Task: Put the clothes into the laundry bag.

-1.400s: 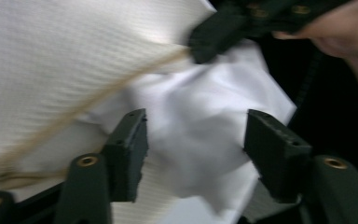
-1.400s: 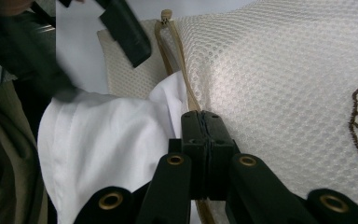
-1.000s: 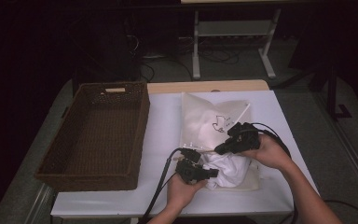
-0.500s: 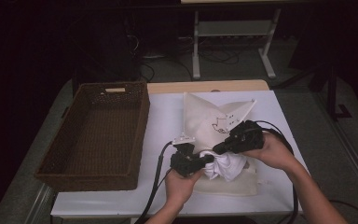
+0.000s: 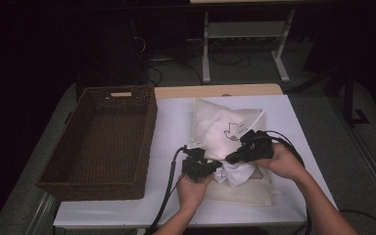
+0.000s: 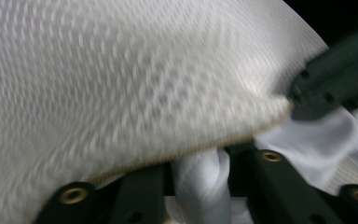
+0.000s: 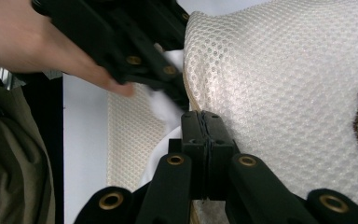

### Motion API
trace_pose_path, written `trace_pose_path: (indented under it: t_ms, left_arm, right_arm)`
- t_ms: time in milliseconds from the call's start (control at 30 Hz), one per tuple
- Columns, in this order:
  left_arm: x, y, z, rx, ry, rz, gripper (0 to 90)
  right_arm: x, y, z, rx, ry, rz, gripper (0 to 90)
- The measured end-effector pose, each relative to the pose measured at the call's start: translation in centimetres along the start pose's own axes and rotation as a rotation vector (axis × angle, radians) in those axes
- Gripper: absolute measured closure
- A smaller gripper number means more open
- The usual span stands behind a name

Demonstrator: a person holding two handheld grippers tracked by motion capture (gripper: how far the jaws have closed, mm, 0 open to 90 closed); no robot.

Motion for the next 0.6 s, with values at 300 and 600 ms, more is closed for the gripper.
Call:
trace_pose_path:
  t_ms: [300,600]
  left_arm:
    - [-1.9,-3.1,0.0,-0.044,0.011,0.087,44.5]
    - [-2.0,-1.7,0.2,-0.05,0.029,0.097,82.5]
  right_arm:
    - [0.1,-0.3,0.0,-0.011,-0.005,-0.006,88.6]
    - [0.1,-0.4,0.1,-0.012,-0.01,-0.003,88.5]
Point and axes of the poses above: each handheld gripper's, and its own axes: y roughly forward along the jaws, x roughly out of its top, z roughly to its left, the point moved 1 cm from there along y, roughly forward along the jaws, and after that the axes turned 4 degrees about -x, right-handed, at the moved point
